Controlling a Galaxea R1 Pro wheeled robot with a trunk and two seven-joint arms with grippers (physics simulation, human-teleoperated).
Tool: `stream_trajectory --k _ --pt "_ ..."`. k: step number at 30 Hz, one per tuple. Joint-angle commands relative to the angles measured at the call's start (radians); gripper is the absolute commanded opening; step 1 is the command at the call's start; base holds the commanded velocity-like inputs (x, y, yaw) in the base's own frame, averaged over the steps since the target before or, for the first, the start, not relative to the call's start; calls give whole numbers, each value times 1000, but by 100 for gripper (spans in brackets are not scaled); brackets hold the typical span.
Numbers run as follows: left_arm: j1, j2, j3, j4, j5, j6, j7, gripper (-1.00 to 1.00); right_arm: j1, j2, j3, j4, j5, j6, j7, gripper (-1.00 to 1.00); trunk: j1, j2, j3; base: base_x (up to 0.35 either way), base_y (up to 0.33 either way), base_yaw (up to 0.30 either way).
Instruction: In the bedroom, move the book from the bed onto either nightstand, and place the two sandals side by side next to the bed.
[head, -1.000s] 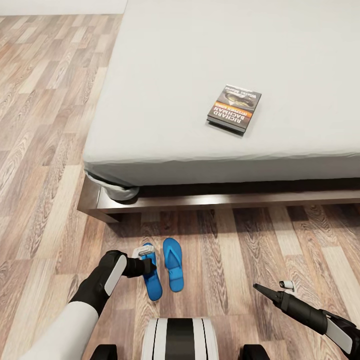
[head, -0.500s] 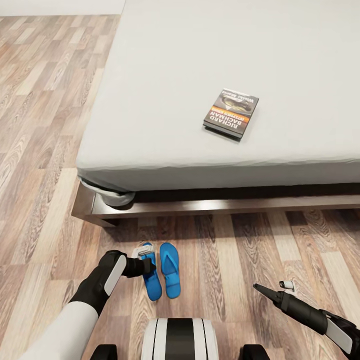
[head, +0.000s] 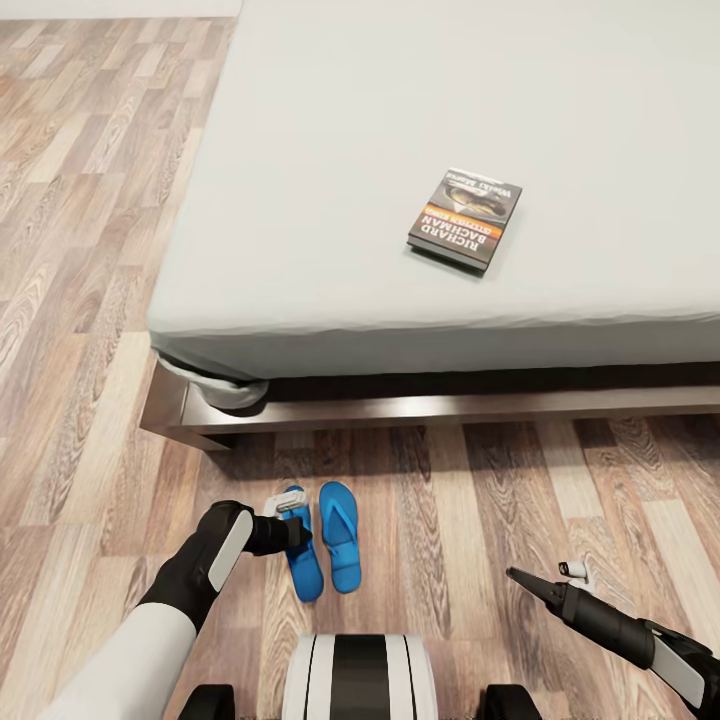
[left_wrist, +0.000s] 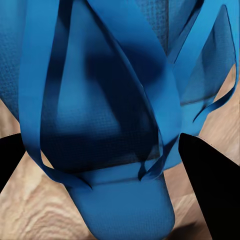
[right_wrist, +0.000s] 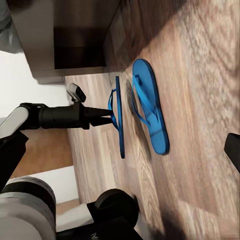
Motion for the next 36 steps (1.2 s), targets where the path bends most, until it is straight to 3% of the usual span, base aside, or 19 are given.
stream_trajectory --k 1,32,33,36 --pt "0 0 1 -1 -8 4 -9 -100 -1 -1 7 0 -10 11 2 100 0 -1 -5 0 0 0" --pt "0 3 5 -1 -7 3 -9 -100 -1 0 7 0 -9 10 2 100 0 -1 -5 0 0 0" --pt "0 3 4 -1 -7 3 -8 100 -1 0 7 0 -9 10 2 100 0 -1 -5 0 0 0" --pt "0 3 4 -2 -8 3 -6 100 -1 0 7 0 -10 10 2 100 0 -1 -5 0 0 0"
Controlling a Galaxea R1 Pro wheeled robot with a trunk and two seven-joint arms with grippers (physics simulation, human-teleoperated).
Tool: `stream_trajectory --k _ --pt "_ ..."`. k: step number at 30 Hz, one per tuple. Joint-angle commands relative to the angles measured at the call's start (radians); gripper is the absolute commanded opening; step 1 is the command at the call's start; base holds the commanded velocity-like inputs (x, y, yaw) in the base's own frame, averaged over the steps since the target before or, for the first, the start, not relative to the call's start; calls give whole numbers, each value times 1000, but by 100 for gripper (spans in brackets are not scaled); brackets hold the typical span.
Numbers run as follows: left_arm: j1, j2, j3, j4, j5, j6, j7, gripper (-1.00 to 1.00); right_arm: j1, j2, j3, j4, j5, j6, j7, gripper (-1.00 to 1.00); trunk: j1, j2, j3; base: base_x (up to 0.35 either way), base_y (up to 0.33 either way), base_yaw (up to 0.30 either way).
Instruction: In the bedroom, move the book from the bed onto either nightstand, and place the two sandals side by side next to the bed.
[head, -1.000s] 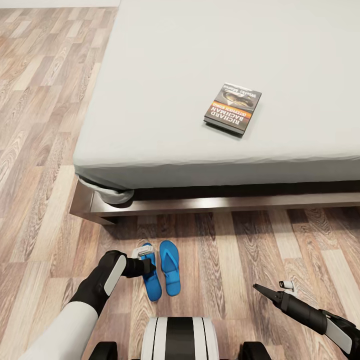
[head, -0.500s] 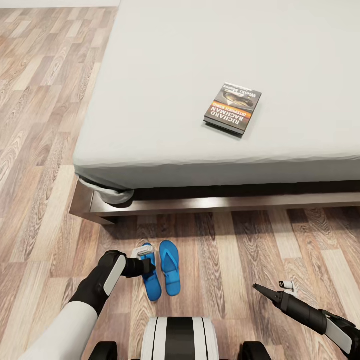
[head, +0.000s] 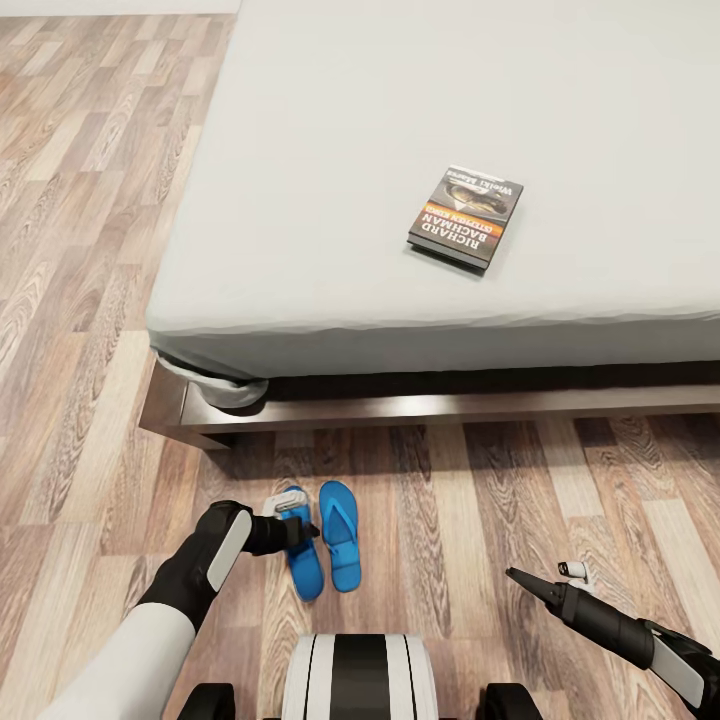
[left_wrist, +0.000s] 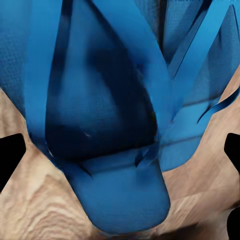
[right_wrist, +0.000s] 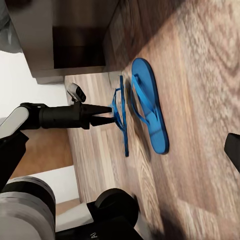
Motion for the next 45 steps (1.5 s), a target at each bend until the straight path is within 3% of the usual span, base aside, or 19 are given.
stream_trajectory --k 1,21,37,45 --pt "0 0 1 -1 -9 3 -8 100 -1 -1 8 0 -10 11 3 100 0 0 -1 0 0 0" --pt "0 12 1 -1 -8 5 -9 100 -1 0 8 0 -9 11 2 100 0 0 -1 0 0 0" --pt "0 27 1 -1 -8 8 -12 100 -1 1 8 0 -3 12 2 100 -7 3 61 0 0 0" --pt "0 59 0 -1 -1 11 -21 100 -1 2 8 0 3 14 3 100 -11 5 92 0 0 0"
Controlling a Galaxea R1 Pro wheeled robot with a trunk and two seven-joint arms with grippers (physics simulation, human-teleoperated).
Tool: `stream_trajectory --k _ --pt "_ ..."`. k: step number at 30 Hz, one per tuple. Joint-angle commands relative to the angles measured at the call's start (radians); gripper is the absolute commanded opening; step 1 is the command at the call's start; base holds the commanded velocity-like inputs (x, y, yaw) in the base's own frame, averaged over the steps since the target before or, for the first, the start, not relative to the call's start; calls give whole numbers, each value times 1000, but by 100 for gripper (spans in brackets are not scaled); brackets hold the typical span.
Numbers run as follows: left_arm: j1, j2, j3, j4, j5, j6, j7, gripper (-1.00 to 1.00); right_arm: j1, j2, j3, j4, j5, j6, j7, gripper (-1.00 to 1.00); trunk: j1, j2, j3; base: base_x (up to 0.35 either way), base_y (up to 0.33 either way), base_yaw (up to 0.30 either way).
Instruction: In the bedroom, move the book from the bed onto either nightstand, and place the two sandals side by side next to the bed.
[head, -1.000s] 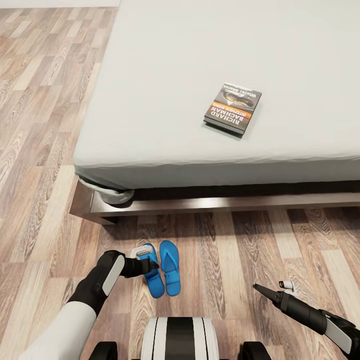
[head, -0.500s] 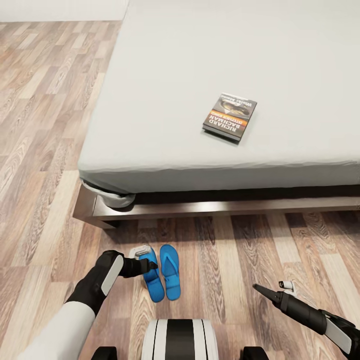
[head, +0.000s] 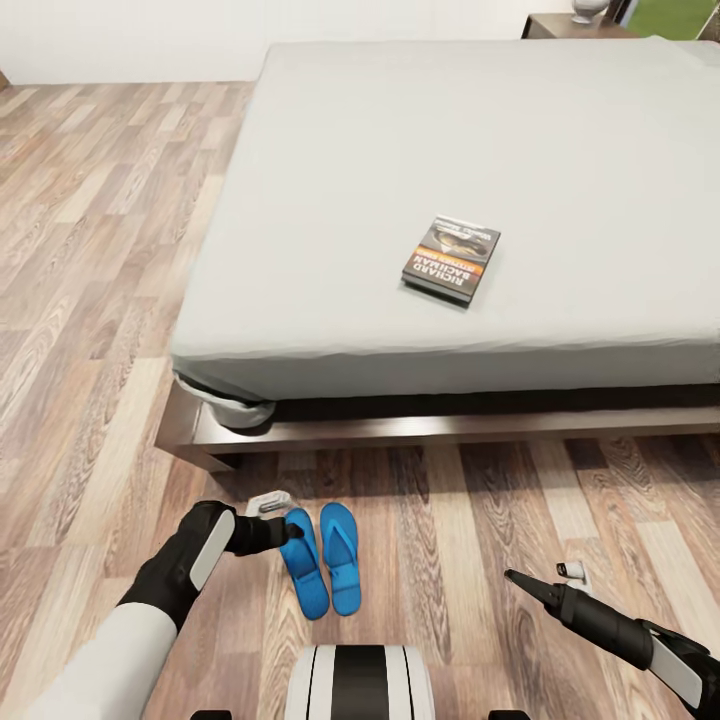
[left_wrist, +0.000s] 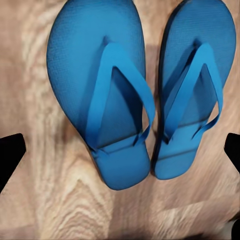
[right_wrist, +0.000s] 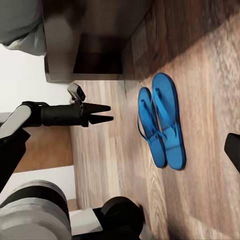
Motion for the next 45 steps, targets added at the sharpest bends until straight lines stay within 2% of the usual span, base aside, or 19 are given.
stream_trajectory --k 1,6,17,21,22,27,34,45 --pt "0 8 -2 0 -7 3 -13 100 -1 -1 7 0 -10 11 2 100 -1 0 3 0 0 0" --pt "0 45 -4 17 -1 2 -52 100 -1 0 8 0 -9 12 0 100 -3 1 23 0 0 0" --pt "0 131 -3 131 -2 -25 -197 100 -1 1 9 1 -9 27 -4 100 -8 4 65 0 0 0" --pt "0 154 -1 169 -1 -52 -236 100 -1 1 8 1 -10 35 -24 100 -10 5 81 0 0 0" --pt "0 166 -1 199 -1 -68 -261 100 0 1 8 1 -10 43 -51 100 -10 5 85 0 0 0" --pt "0 179 0 254 -2 -105 -290 100 -1 1 8 1 -11 51 -93 100 -12 6 104 0 0 0" --pt "0 187 1 347 -2 -194 -324 100 -1 1 7 1 -12 53 -119 100 -15 8 131 0 0 0" --pt "0 207 0 387 -3 -223 -373 100 -1 1 7 1 -11 53 -128 100 -20 10 174 0 0 0"
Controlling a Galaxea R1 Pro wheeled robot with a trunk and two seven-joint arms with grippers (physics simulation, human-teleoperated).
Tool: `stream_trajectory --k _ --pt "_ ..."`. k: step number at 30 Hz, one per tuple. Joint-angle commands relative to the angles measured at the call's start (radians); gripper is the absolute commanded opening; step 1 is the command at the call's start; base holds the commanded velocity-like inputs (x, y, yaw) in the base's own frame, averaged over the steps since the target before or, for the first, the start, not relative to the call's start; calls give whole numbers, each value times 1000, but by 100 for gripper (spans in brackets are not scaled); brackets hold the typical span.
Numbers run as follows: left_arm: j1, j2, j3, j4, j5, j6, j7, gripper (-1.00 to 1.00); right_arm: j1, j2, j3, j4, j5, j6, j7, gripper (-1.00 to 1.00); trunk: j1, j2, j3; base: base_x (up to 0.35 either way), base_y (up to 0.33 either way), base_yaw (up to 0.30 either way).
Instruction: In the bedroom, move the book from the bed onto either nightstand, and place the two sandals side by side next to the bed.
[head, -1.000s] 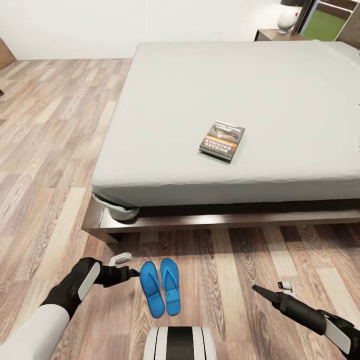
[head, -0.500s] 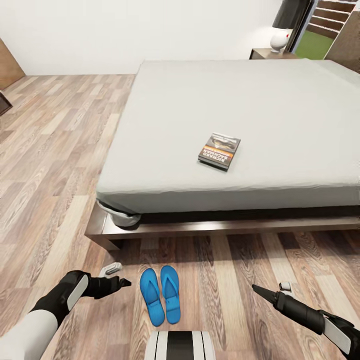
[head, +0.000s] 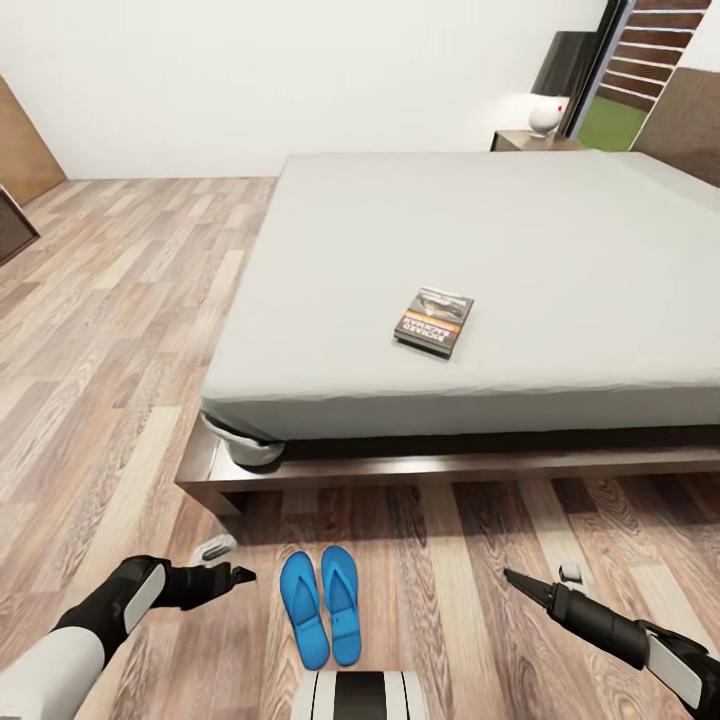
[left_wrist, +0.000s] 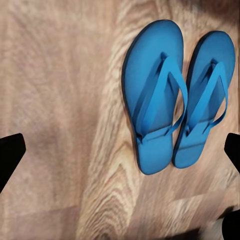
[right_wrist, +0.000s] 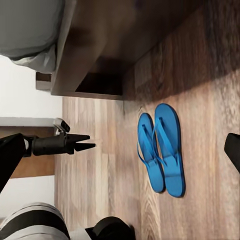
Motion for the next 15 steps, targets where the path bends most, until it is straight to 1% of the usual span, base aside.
stream_trajectory --k 1,5,12,15 --pt "0 2 -5 0 6 3 -1 100 -1 -1 7 0 -10 10 1 100 -1 0 3 0 0 0" --pt "1 5 -6 3 6 1 -4 100 -1 -1 7 0 -10 11 -14 100 -2 1 19 0 0 0" --pt "2 7 -6 7 7 -2 -6 100 -1 -1 12 0 -7 11 -63 100 -2 1 19 0 0 0" --pt "3 7 -7 21 7 -18 -7 100 -1 -1 14 0 -6 11 -94 100 -2 1 19 0 0 0"
